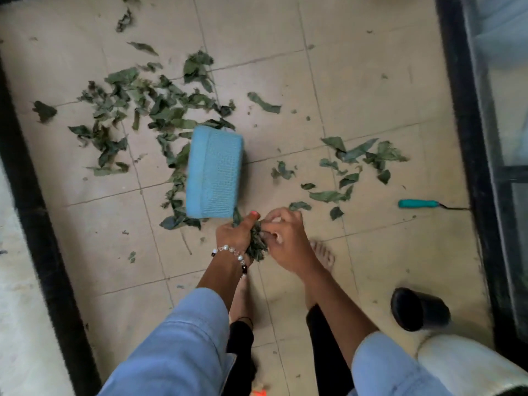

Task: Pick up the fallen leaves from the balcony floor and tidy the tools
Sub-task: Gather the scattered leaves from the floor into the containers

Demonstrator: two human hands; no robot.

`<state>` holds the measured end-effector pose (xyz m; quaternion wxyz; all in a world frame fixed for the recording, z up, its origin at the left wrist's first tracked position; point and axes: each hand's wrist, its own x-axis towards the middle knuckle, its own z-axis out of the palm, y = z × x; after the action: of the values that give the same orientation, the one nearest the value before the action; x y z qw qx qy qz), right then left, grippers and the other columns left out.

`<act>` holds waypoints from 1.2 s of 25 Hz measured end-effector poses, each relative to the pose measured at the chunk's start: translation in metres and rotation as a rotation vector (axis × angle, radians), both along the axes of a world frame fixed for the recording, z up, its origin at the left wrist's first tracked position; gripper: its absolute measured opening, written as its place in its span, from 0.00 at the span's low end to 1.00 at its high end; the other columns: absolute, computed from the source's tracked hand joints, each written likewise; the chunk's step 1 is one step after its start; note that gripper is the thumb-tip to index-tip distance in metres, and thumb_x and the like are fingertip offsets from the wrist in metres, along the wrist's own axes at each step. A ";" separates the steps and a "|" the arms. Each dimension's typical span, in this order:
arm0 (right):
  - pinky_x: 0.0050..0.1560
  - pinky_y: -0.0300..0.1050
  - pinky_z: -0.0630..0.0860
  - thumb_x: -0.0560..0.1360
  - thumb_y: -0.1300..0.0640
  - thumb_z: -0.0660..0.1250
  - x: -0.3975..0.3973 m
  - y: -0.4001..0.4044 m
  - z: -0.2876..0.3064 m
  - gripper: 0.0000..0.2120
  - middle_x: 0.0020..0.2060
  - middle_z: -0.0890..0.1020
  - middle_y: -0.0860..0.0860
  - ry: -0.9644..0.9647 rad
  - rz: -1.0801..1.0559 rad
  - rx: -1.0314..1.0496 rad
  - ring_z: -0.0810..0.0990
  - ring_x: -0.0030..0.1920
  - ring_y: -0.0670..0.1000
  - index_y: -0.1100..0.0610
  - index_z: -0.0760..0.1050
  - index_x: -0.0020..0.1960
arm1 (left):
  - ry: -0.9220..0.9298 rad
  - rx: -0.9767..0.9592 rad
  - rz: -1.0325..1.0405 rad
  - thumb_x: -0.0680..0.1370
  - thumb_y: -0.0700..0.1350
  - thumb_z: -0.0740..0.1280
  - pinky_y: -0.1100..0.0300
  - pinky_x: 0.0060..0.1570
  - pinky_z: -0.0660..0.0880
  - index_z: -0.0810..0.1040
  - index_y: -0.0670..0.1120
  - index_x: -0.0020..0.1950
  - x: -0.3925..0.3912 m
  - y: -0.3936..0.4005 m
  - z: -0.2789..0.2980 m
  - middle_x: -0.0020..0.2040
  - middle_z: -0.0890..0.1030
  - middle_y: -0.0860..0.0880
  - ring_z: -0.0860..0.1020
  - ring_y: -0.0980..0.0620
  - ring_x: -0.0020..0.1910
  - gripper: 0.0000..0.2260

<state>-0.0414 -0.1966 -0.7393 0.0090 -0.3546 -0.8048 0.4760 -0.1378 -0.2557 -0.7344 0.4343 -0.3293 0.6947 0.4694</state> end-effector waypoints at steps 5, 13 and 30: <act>0.48 0.43 0.73 0.71 0.61 0.72 0.089 0.082 -0.077 0.03 0.40 0.84 0.55 -0.319 -0.594 -0.244 0.81 0.45 0.55 0.58 0.83 0.45 | -0.103 0.060 0.087 0.77 0.36 0.68 0.62 0.23 0.72 0.75 0.36 0.38 0.053 0.042 -0.037 0.27 0.74 0.43 0.71 0.50 0.20 0.08; 0.41 0.49 0.78 0.60 0.66 0.79 0.151 0.115 -0.220 0.20 0.44 0.78 0.66 -0.579 0.000 0.340 0.79 0.43 0.65 0.69 0.77 0.49 | -0.065 -0.047 0.025 0.78 0.51 0.68 0.67 0.20 0.65 0.78 0.40 0.39 0.088 0.050 -0.160 0.23 0.69 0.50 0.66 0.55 0.19 0.15; 0.45 0.44 0.79 0.69 0.67 0.73 0.072 0.095 -0.204 0.06 0.42 0.83 0.54 -0.299 0.184 -0.110 0.80 0.43 0.50 0.63 0.83 0.46 | -0.053 -0.114 0.079 0.76 0.55 0.68 0.64 0.23 0.68 0.79 0.39 0.39 0.065 0.039 -0.142 0.25 0.72 0.47 0.68 0.53 0.21 0.19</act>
<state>0.0308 -0.1016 -0.9433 -0.1737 -0.3462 -0.7988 0.4603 -0.0726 -0.2171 -0.8763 0.4143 -0.3928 0.6951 0.4369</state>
